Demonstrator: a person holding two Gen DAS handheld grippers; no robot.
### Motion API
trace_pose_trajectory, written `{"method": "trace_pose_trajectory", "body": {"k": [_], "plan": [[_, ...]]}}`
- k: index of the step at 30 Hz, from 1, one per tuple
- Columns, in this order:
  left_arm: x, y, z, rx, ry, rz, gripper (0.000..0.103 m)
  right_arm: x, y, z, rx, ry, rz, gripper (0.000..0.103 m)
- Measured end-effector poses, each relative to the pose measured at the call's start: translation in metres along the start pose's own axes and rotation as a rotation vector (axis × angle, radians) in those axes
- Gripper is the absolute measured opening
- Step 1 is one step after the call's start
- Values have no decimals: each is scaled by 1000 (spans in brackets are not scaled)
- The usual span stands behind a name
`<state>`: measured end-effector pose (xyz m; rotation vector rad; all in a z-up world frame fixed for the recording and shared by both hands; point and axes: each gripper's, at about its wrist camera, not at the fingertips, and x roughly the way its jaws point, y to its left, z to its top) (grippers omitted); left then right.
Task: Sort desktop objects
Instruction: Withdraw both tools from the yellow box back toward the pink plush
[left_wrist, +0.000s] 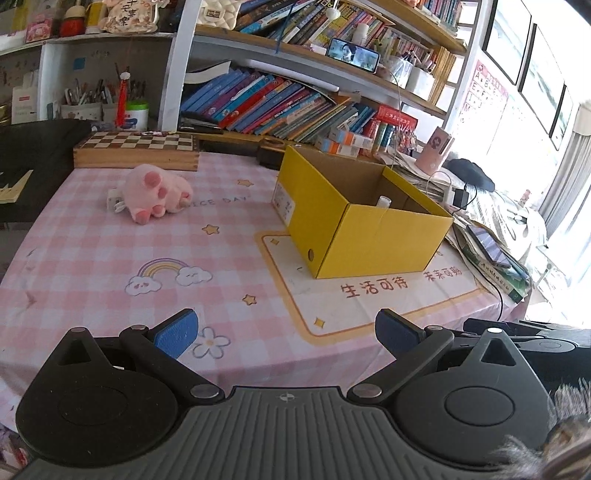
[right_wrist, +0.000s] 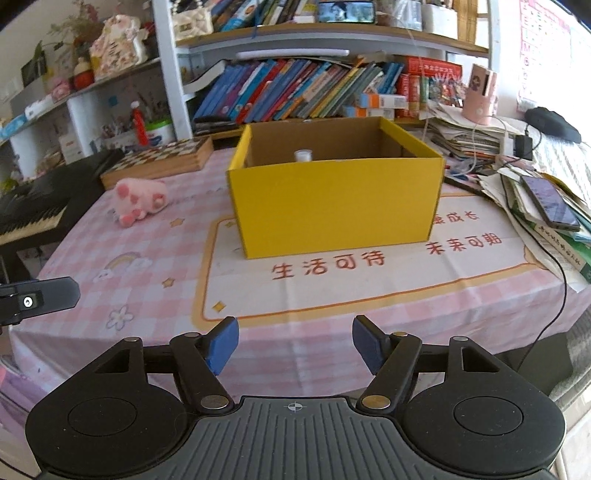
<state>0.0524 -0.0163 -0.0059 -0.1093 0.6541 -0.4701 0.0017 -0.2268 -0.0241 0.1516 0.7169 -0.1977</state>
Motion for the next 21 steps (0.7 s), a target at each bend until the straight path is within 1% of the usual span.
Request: {"method": "trace_pose_trajectory", "body": {"k": [7, 21], "plan": [[-14, 16, -10, -15, 6, 15, 103, 0, 22, -6, -38, 20, 31, 74], [-43, 58, -20, -80, -18, 94, 103, 7, 73, -8, -121, 46, 119, 74]]}}
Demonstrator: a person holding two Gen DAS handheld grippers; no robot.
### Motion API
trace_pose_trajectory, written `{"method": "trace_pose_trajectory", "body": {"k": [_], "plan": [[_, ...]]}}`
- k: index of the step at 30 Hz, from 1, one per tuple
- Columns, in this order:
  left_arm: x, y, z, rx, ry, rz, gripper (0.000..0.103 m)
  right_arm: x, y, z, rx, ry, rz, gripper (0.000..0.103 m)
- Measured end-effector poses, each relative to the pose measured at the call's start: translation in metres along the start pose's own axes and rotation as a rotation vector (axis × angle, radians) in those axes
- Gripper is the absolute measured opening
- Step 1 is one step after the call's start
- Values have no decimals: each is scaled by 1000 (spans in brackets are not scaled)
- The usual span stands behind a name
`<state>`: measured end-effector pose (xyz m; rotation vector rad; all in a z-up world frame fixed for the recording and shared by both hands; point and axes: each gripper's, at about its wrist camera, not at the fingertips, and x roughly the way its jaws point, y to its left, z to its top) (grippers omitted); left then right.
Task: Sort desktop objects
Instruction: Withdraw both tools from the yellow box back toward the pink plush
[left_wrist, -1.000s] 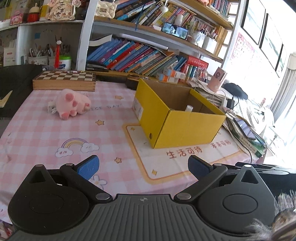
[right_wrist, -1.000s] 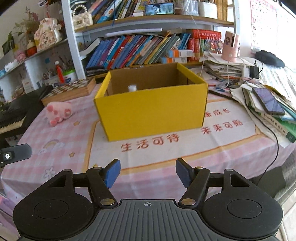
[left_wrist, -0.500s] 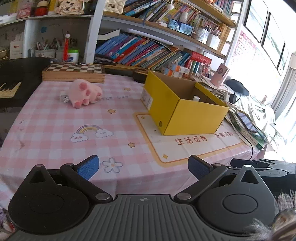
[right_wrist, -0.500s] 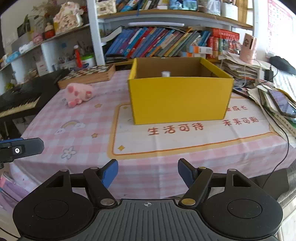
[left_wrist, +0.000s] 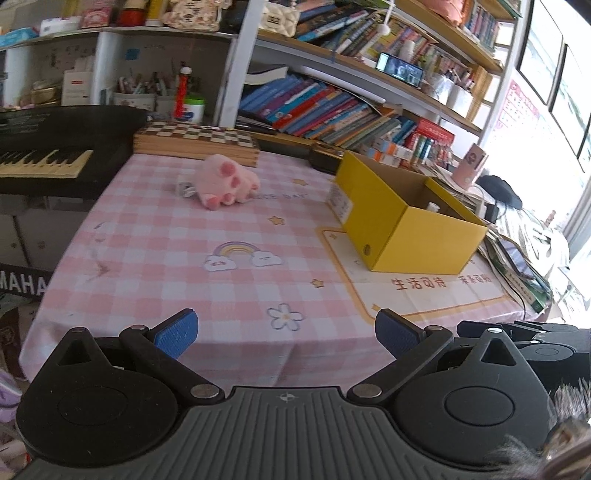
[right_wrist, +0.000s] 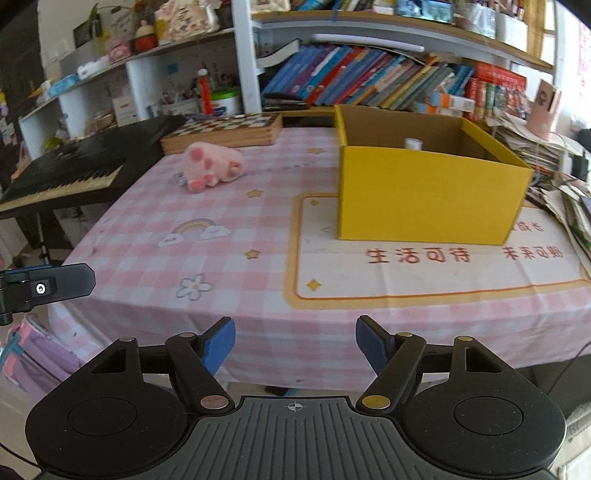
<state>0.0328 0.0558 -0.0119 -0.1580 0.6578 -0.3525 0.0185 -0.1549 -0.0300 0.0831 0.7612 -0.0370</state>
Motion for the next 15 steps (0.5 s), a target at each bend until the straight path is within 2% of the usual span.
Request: {"method": "trace_pose_trajectory", "body": {"k": [15], "plan": [[-14, 31, 1, -52, -26, 74, 103, 14, 43, 13, -110, -6, 95, 74]]}}
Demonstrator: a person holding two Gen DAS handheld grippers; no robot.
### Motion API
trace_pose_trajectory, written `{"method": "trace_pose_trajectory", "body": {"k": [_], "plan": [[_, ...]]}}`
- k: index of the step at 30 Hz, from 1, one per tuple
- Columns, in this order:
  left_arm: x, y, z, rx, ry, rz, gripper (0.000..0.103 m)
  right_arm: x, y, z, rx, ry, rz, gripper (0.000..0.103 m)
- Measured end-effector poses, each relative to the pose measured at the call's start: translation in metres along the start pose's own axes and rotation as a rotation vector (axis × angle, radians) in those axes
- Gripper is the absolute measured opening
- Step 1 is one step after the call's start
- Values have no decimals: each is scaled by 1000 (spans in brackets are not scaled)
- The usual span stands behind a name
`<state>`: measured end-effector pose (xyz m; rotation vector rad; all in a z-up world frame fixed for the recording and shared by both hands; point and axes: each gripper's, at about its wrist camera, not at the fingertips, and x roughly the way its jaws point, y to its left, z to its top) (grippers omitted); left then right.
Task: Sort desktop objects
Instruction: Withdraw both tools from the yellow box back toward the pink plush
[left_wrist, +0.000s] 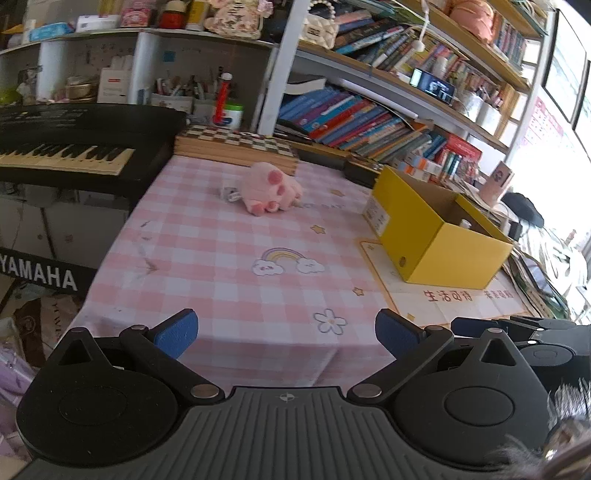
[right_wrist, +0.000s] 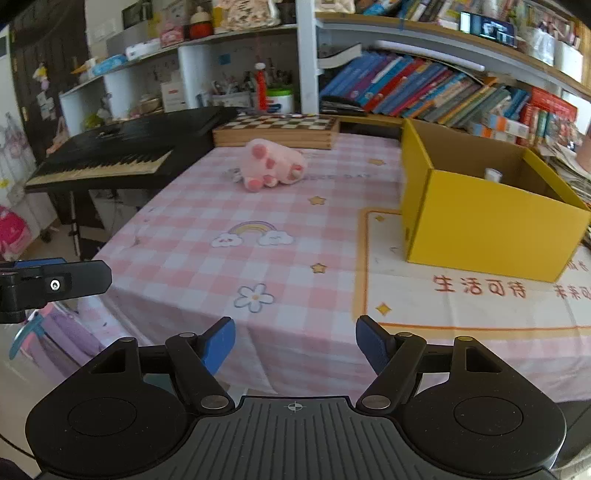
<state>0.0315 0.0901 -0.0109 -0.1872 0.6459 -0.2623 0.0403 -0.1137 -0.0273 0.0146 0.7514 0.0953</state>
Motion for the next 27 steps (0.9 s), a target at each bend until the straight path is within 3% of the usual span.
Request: {"method": "trace_pose_trajectory", "body": {"k": [12, 27], "plan": [[19, 5, 8, -18, 14, 21, 103, 21, 12, 13, -98, 4, 53, 74], [79, 5, 51, -39, 19, 36, 103, 71, -11, 58, -125, 3, 79, 74]]}}
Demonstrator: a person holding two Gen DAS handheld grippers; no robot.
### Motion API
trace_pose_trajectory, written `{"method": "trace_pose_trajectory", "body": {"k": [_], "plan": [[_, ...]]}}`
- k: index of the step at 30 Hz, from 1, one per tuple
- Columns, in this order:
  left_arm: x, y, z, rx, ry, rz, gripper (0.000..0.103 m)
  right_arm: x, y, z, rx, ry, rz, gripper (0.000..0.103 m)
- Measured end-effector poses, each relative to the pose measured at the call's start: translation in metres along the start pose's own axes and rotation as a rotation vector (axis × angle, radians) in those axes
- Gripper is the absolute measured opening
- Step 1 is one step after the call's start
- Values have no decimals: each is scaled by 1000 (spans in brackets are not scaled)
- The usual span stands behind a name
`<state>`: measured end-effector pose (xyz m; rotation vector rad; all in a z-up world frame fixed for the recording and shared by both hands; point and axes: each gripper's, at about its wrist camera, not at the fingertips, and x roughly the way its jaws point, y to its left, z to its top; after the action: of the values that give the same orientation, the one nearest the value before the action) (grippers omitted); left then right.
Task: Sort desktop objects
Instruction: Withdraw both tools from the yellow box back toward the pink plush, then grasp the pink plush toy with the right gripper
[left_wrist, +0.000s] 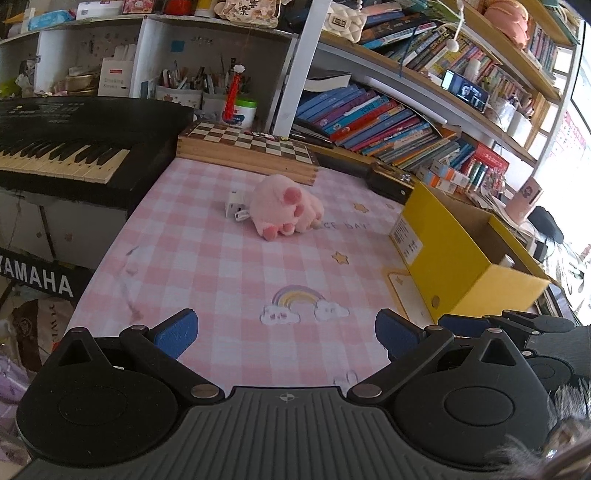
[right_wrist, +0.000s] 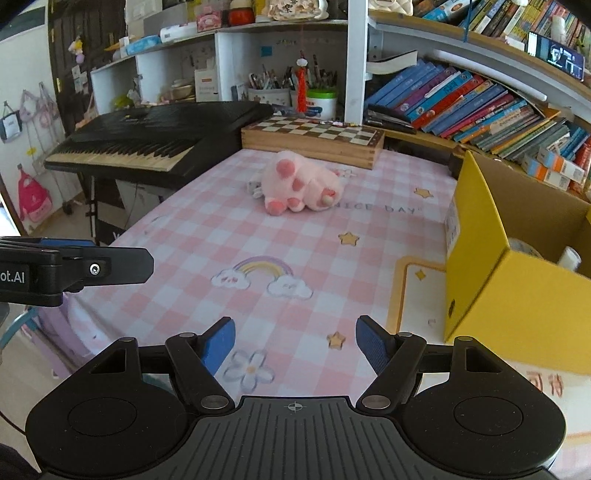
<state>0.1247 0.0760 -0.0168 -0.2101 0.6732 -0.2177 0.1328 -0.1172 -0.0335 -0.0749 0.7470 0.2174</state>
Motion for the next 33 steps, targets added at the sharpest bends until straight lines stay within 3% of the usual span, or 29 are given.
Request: {"method": "trace_pose_trajectory", "body": {"k": [11, 22, 25, 33], "plan": [[39, 1, 49, -27, -46, 31, 103, 41, -24, 37, 15, -2, 39, 74], [65, 16, 77, -73, -65, 100, 103, 86, -35, 75, 25, -1, 84, 74], [71, 20, 82, -83, -65, 117, 103, 99, -33, 87, 7, 1, 75, 92], [84, 31, 94, -110, -65, 158, 103, 136, -24, 115, -142, -14, 87, 97]]}}
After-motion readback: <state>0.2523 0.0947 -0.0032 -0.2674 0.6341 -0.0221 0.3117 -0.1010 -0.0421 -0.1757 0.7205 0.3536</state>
